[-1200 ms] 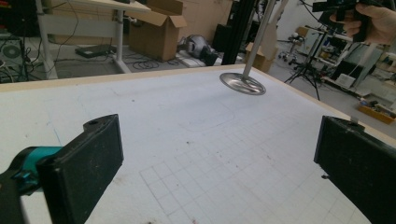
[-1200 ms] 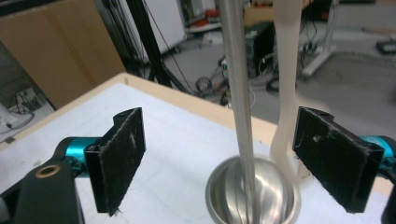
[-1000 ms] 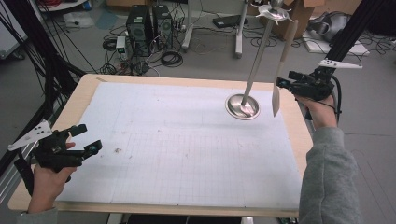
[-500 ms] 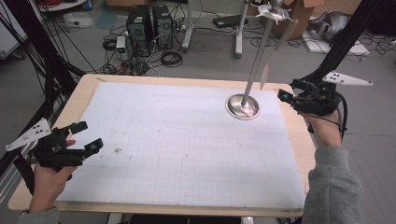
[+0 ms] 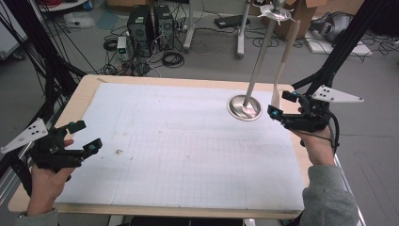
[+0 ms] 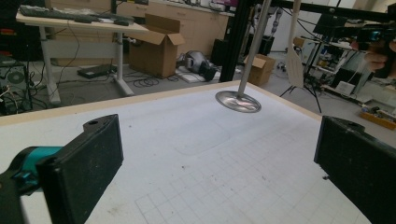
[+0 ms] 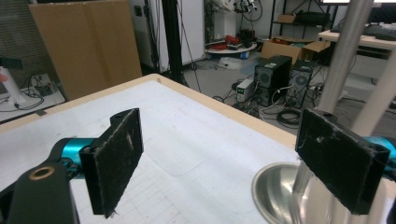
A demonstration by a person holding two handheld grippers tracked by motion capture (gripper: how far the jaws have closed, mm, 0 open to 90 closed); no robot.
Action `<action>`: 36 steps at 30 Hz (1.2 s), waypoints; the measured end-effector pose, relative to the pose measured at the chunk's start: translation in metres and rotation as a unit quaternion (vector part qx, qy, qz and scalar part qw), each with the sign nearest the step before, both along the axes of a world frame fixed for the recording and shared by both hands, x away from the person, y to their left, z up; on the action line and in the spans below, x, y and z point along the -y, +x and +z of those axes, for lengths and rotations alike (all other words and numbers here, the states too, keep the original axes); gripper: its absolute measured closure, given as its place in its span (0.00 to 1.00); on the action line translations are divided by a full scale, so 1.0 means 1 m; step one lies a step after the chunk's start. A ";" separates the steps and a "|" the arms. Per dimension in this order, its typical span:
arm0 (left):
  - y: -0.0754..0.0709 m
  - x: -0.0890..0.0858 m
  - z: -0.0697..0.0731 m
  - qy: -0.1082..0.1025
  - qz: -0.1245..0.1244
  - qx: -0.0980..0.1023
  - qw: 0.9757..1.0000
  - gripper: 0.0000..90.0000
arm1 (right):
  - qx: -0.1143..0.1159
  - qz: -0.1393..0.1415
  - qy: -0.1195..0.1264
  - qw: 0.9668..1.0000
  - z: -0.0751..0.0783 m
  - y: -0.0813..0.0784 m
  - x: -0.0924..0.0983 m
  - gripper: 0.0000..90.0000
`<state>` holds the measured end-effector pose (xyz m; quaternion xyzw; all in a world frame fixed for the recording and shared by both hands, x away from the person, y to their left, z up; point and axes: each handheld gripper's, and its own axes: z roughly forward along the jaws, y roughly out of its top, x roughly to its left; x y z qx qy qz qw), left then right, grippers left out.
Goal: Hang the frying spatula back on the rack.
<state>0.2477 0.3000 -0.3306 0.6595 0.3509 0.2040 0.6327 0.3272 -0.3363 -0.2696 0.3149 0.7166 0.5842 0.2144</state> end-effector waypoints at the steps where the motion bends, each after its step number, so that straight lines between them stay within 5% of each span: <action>1: 0.000 0.000 0.000 -0.001 -0.001 0.002 1.000 0.02 | 0.002 0.003 0.003 1.000 -0.002 -0.003 -0.001 0.16; 10: 0.008 0.009 -0.004 0.008 -0.008 -0.004 1.000 0.02 | -0.016 0.002 0.030 0.999 -0.027 -0.025 0.001 0.16; 19: 0.007 0.018 -0.002 0.018 -0.012 0.010 1.000 0.02 | -0.010 -0.007 0.022 1.000 -0.051 -0.048 0.006 0.16; 28: 0.007 0.024 -0.005 0.027 -0.021 0.013 0.999 0.02 | -0.003 0.000 -0.013 1.000 -0.064 -0.064 0.001 0.16; 36: 0.005 0.024 -0.006 0.026 -0.030 0.021 0.999 0.02 | -0.012 0.018 -0.009 1.000 -0.076 -0.072 0.001 0.15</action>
